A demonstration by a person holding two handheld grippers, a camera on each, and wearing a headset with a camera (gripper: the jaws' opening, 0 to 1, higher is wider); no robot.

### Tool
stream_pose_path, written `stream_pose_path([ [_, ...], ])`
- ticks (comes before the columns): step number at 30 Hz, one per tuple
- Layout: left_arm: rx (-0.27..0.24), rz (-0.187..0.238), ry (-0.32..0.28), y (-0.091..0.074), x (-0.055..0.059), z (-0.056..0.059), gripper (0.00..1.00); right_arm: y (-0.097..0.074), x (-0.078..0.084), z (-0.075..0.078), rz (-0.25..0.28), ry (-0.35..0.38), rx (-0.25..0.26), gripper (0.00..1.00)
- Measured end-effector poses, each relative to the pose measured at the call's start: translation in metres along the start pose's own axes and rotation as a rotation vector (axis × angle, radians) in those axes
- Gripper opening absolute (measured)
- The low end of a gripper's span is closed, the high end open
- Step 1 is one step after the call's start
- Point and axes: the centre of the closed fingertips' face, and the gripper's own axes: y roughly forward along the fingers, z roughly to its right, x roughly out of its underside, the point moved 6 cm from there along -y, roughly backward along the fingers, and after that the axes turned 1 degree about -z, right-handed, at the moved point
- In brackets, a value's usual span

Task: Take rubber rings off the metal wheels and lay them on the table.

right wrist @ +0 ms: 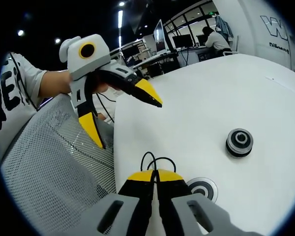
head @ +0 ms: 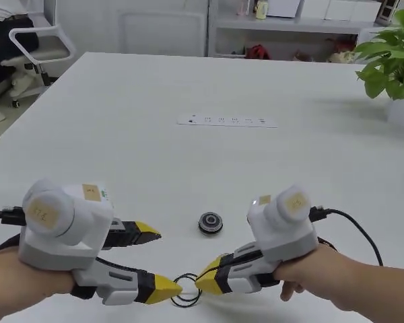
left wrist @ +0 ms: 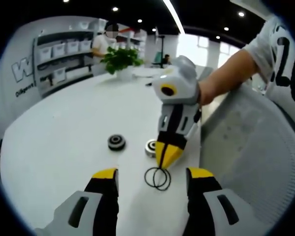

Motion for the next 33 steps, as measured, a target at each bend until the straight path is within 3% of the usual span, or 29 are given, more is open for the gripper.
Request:
stream_pose_path([
  [20,0.005,-0.022,-0.008,0.001,0.003,-0.002,0.56,-0.005,-0.004,0.005,0.024,-0.021,0.030,0.15],
  [33,0.002,-0.002,-0.027,0.003,-0.006,-0.011,0.55,-0.025,-0.017,0.022,0.112,0.002,0.100,0.17],
])
